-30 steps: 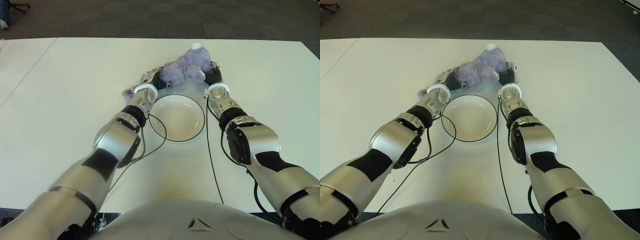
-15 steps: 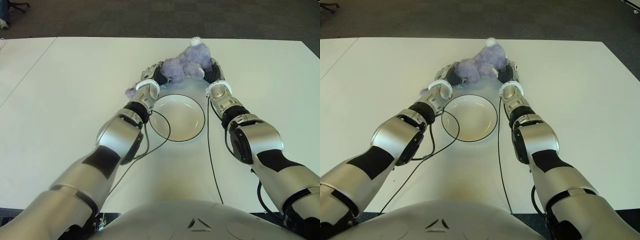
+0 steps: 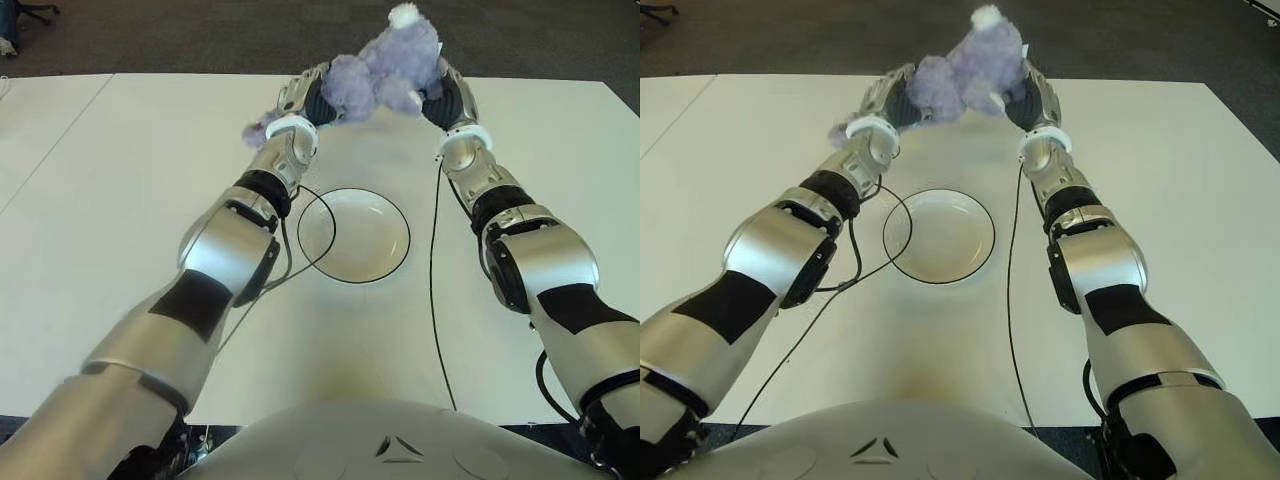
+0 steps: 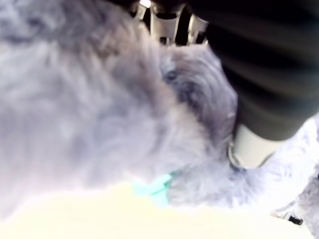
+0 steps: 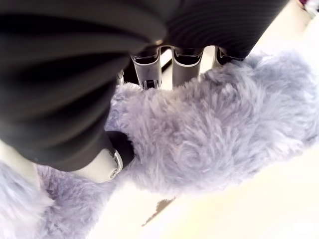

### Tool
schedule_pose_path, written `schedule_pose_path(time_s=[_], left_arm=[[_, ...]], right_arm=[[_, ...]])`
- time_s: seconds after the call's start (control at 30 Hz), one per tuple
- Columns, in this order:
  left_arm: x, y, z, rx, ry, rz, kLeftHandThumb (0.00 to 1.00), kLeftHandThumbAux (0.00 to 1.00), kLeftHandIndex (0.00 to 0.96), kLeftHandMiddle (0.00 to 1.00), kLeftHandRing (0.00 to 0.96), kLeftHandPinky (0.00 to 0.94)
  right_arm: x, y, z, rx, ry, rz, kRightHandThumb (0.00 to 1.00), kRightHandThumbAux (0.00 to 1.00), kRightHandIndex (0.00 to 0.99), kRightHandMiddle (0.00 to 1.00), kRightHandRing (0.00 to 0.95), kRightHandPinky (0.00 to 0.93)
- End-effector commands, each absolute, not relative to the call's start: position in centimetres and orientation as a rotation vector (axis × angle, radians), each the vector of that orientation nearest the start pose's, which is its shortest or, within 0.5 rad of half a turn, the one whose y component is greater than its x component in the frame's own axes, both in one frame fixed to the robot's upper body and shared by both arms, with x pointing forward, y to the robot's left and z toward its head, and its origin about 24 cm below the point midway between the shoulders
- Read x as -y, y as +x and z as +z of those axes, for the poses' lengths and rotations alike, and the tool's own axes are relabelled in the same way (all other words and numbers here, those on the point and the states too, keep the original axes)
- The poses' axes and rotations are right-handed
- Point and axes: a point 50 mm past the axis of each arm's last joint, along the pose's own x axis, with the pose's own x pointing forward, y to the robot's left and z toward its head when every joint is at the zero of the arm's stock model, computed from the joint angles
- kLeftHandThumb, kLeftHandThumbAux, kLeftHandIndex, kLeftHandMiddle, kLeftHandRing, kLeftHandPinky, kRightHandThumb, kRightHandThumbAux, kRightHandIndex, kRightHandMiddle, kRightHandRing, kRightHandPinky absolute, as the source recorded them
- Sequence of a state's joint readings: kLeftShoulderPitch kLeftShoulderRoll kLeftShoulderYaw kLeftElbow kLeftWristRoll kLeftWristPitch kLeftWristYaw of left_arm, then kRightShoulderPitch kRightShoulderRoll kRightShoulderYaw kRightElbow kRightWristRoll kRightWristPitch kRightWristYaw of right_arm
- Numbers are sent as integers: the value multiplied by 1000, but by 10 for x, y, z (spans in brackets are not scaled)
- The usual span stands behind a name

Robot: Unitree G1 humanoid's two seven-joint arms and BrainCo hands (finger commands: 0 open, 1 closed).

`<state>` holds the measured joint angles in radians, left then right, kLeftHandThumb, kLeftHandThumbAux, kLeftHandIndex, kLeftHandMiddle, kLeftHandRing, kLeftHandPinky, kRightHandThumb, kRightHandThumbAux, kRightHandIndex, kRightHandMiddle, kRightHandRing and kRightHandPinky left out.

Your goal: Put the doll into the plate.

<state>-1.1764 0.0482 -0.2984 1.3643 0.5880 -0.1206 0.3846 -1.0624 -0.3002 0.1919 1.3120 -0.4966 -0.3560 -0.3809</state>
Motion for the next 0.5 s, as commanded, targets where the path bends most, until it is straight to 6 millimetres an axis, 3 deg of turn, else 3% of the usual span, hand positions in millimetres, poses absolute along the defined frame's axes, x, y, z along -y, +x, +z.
schedule_pose_path(time_s=[0.03,0.5], left_arm=[[-51,411,162,331,1030,-115,750,695,441,830,829,818],[-56,413,186,469,1081,-125,746,696,440,841,832,830]], right_arm=[[152,408,148,343,-912,-38,722,708,441,827,834,848],[154,409,164,412,-930,-16,724,709,440,842,853,867]])
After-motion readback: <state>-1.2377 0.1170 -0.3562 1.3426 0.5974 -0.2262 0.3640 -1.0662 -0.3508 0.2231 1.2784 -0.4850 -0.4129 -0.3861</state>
